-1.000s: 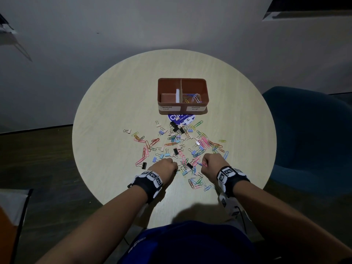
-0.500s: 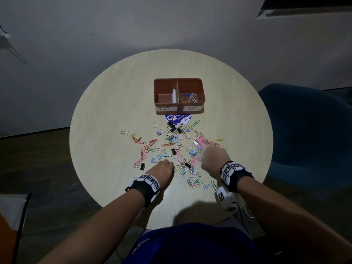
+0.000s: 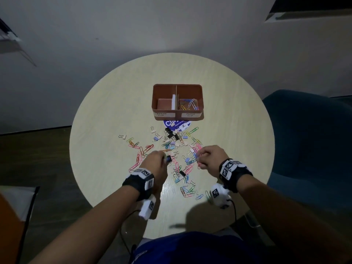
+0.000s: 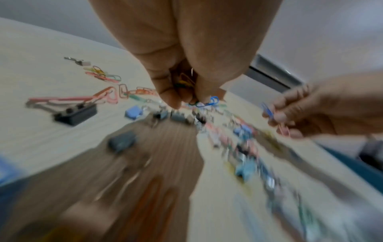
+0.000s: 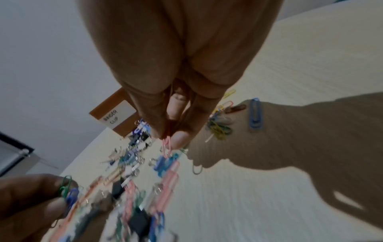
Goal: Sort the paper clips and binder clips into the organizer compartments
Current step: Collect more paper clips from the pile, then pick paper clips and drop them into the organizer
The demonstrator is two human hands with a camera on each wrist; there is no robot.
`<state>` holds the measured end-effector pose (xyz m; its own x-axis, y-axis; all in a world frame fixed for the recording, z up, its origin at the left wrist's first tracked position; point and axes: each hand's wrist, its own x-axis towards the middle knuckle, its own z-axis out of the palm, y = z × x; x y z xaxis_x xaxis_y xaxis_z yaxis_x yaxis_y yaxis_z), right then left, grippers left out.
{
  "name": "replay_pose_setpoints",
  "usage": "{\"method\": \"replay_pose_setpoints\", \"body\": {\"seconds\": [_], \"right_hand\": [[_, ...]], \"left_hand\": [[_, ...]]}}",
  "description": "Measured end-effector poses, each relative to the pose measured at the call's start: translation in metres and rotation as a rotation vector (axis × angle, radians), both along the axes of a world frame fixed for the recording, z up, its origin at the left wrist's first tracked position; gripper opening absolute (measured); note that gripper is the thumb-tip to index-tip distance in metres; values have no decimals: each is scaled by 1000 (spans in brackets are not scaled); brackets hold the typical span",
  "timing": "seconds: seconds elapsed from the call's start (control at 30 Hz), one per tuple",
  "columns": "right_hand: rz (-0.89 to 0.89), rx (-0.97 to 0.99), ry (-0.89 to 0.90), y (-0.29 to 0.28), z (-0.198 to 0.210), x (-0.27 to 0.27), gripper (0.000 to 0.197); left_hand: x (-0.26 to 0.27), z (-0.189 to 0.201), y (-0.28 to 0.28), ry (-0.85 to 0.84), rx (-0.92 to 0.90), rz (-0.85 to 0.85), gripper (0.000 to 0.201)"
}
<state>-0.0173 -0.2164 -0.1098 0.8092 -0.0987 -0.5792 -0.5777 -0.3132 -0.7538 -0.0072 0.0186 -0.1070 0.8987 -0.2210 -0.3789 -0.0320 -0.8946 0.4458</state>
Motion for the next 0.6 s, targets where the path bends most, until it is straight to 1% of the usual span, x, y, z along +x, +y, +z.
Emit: {"method": "replay_pose_setpoints", "body": {"seconds": [0.07, 0.17, 0.23, 0.3, 0.4, 0.5, 0.6], "right_hand": [[-43, 95, 33, -3, 14, 18, 17], [-64, 136, 38, -7, 43, 54, 7], [-65, 92, -12, -10, 56, 83, 6], [-68, 41, -73, -12, 65, 110, 9], [-98, -30, -148, -12, 75, 144, 5], [-122, -121, -207, -14, 87, 166, 5], [-118, -162, -223, -17, 85, 177, 8]], "left_hand": [[25, 18, -14, -7, -64, 119, 15], [64, 44, -38, -44, -101, 205, 20], [89, 58, -56, -48, -85, 229, 23], [115, 71, -73, -37, -89, 251, 25], [150, 88, -91, -91, -90, 264, 23], [173, 94, -104, -135, -81, 267, 23], [183, 95, -110, -143, -85, 248, 31]]}}
